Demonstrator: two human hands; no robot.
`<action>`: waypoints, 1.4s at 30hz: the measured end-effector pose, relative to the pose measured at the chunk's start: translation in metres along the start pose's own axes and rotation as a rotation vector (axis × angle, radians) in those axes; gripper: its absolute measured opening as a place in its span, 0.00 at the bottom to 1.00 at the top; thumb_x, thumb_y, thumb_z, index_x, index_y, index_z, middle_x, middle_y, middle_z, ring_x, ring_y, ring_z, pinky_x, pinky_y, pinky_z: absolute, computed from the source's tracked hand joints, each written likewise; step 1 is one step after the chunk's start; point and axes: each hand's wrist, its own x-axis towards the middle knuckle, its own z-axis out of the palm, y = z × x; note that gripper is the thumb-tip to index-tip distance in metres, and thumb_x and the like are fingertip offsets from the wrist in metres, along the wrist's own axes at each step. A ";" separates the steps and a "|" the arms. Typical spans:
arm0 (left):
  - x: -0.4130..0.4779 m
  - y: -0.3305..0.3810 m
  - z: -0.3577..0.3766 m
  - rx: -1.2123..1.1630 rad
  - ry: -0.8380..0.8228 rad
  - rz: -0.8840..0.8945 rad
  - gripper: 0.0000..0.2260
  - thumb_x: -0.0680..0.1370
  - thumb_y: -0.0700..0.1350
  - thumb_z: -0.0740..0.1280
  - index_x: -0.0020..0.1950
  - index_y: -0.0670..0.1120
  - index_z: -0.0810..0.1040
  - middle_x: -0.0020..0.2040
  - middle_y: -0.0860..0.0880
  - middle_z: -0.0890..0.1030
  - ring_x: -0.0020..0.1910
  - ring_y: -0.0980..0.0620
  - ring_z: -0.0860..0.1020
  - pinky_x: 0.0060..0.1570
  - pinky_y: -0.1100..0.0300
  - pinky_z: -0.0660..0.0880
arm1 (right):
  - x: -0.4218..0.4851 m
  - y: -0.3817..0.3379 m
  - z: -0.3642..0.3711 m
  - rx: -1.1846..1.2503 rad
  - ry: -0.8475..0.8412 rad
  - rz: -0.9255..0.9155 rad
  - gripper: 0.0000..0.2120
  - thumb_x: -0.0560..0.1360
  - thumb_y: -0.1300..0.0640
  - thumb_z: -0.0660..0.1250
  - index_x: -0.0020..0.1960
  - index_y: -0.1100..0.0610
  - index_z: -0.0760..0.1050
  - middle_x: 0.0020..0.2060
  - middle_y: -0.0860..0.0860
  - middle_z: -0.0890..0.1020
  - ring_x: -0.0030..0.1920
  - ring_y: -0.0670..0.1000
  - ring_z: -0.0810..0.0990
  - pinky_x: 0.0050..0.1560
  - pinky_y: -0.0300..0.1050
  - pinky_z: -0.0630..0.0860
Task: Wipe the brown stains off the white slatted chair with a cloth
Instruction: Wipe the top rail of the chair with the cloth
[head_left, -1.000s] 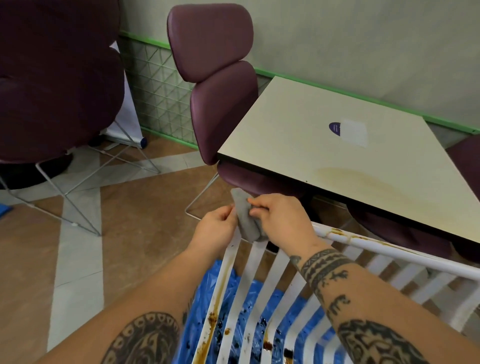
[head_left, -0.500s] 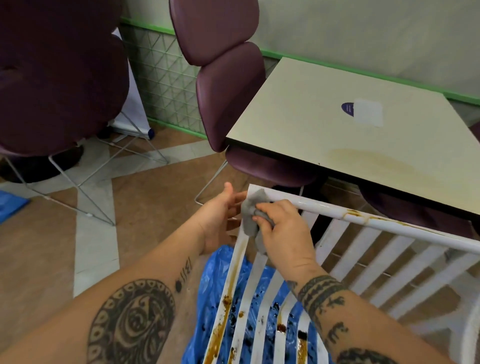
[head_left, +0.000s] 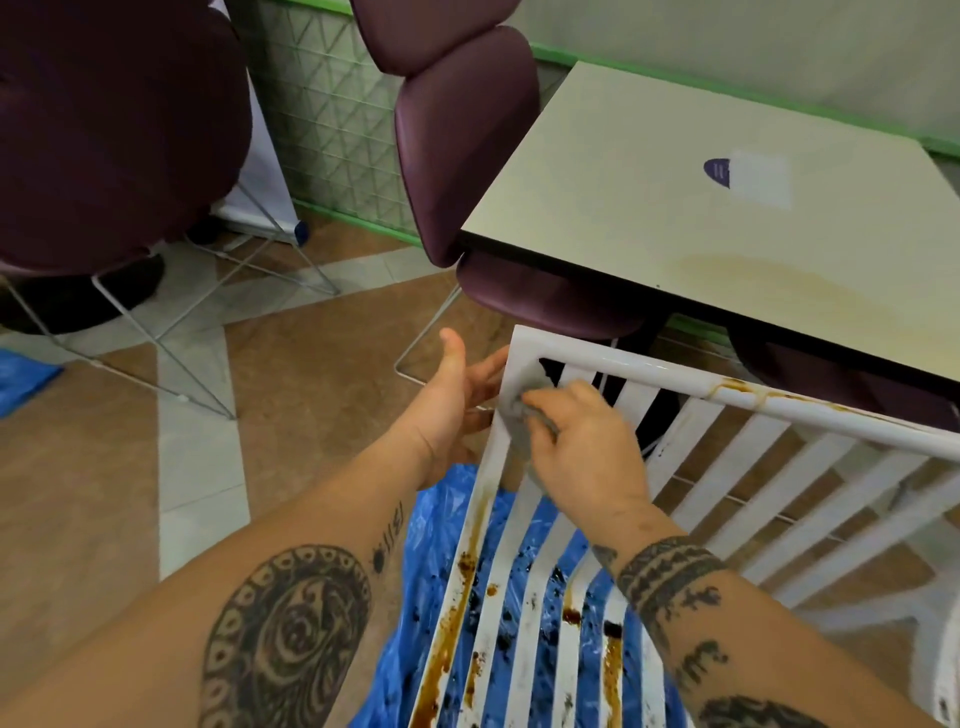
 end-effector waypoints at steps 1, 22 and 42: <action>0.002 -0.003 0.000 -0.020 0.004 -0.008 0.37 0.75 0.74 0.34 0.69 0.65 0.74 0.61 0.57 0.82 0.59 0.51 0.78 0.53 0.48 0.75 | 0.002 -0.001 0.004 -0.020 0.024 -0.083 0.13 0.79 0.54 0.61 0.59 0.52 0.82 0.43 0.52 0.76 0.39 0.56 0.78 0.37 0.50 0.79; 0.000 -0.006 0.003 -0.195 0.050 -0.025 0.38 0.74 0.76 0.40 0.70 0.60 0.76 0.68 0.54 0.77 0.65 0.47 0.75 0.56 0.38 0.73 | -0.061 -0.002 0.052 -0.257 -0.500 -0.243 0.15 0.82 0.55 0.63 0.68 0.52 0.74 0.57 0.55 0.74 0.54 0.61 0.78 0.45 0.55 0.78; 0.049 0.024 0.061 1.039 0.490 0.493 0.15 0.83 0.53 0.54 0.51 0.53 0.80 0.55 0.49 0.77 0.60 0.45 0.72 0.60 0.51 0.65 | 0.036 0.052 -0.064 -0.138 -0.043 -0.132 0.16 0.80 0.56 0.65 0.66 0.55 0.78 0.55 0.53 0.83 0.53 0.56 0.80 0.56 0.54 0.77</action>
